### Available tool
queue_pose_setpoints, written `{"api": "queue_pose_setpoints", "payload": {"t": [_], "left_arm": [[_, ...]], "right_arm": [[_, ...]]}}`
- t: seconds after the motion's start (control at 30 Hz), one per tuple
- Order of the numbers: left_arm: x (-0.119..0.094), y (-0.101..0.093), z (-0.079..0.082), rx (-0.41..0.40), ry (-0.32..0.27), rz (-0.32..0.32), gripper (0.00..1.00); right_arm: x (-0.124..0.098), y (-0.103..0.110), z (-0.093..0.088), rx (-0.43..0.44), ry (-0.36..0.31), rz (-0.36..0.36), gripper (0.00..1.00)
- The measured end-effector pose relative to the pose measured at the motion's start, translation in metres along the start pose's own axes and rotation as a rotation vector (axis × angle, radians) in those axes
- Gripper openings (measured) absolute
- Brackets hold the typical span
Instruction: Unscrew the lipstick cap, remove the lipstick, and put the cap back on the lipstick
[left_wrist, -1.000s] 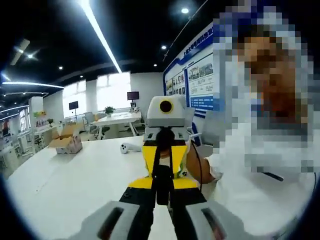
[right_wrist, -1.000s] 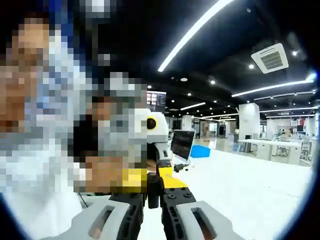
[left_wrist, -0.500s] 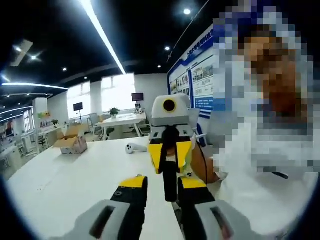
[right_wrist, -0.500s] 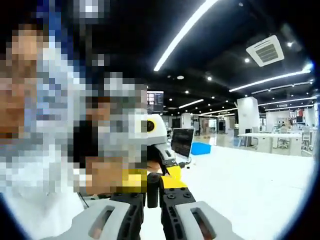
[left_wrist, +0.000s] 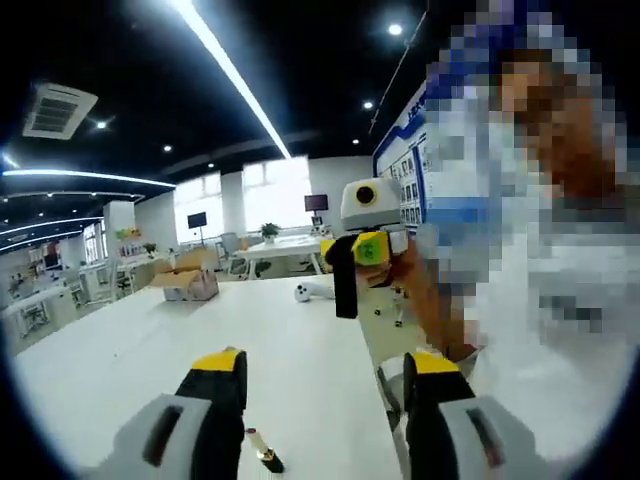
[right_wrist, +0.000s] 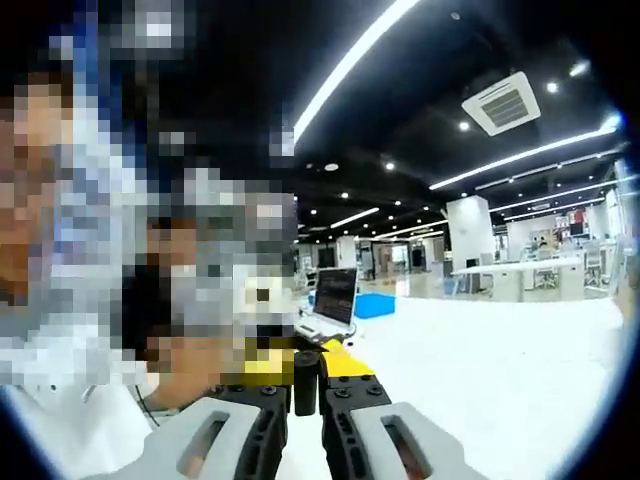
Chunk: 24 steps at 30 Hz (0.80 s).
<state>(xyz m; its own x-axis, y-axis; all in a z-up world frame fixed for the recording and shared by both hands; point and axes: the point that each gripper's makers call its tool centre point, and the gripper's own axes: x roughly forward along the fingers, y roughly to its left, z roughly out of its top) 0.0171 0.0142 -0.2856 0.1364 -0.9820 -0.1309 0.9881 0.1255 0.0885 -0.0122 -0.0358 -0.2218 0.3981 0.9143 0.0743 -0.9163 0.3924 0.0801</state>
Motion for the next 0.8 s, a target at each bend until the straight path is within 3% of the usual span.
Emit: {"api": "queue_pose_setpoints", "payload": {"t": [0.23,0.4,0.53,0.63,0.8], "left_arm": [[-0.015,0.024,-0.048,-0.068,0.034,0.108,0.69],[-0.013,0.035,-0.086,-0.112,0.107,0.163,0.68],[-0.005,0.047,-0.113,-0.194,0.149,0.215,0.63],[0.008,0.048,-0.124,-0.239,0.145,0.232,0.6],[0.019,0.053,-0.13,-0.223,0.141,0.253,0.53]], "right_arm": [[-0.004,-0.006,0.002,0.003,-0.011,-0.023,0.09],[-0.004,-0.009,0.003,0.012,-0.019,-0.03,0.09],[-0.003,-0.011,0.002,0.022,-0.023,-0.035,0.09],[-0.002,-0.012,0.001,0.031,-0.022,-0.037,0.09],[-0.001,-0.012,0.0,0.038,-0.023,-0.038,0.09]]}}
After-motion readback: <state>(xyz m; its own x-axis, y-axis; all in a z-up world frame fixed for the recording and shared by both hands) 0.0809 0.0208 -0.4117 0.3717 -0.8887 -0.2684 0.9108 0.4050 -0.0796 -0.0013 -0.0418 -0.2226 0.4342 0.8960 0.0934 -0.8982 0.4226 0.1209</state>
